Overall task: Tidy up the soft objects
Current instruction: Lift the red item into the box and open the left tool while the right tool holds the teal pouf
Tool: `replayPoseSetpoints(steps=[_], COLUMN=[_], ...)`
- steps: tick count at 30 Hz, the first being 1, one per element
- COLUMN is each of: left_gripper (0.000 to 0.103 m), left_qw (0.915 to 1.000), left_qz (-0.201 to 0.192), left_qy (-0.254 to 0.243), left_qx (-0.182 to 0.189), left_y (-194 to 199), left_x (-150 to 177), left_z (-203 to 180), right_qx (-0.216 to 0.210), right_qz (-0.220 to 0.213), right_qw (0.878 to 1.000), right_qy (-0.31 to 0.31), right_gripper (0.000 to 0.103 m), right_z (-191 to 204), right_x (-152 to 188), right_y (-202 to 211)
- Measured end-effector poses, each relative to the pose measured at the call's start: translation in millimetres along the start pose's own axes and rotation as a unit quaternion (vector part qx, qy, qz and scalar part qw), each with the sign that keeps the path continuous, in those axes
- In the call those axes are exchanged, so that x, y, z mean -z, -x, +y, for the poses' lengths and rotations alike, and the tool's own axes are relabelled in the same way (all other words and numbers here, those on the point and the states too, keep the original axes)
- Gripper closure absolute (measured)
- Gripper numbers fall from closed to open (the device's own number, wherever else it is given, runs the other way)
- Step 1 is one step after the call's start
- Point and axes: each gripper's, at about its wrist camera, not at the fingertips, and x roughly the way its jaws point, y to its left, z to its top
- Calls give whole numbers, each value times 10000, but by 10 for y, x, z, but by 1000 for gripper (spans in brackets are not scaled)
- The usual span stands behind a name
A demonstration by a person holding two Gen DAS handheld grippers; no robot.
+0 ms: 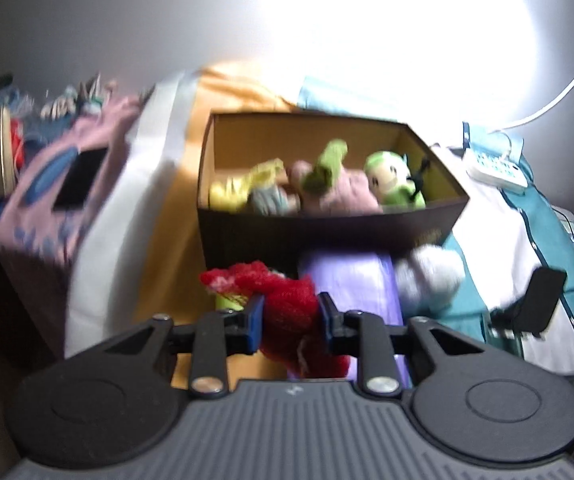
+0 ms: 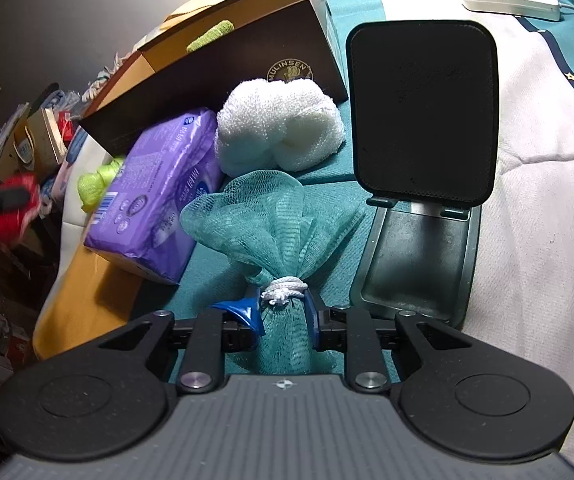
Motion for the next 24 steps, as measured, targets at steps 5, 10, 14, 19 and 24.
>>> replayPoseSetpoints(steps=[5,10,14,19,24], left_gripper=[77,77,77,77,74], left_qw=[9991,9984,9971,9954,9944], left_qz=[-242,-188,-187,-238,-165], left_qy=[-338,-499,-676,-842,-931], left_qx=[-73,-182,-283,-389,-482], left_y=[-239,-538,-724,-910,-1102], left_x=[-481,-756,-899,-1065,-1108], left_z=[-1,-67,-156,-201,-198], right_qx=[-60,-70,-106,-91,-13], right_qz=[-190,-428,-615,-757,-648], right_qw=[9996,9984,9968,9953,9960], right_qy=[-184,-363,-501,-601,-621], right_gripper=[100,100,100,101,100], right_z=[51,95,160,256,272], right_x=[11,-1,-36,-87,-67], right_y=[131,262,355,383,296])
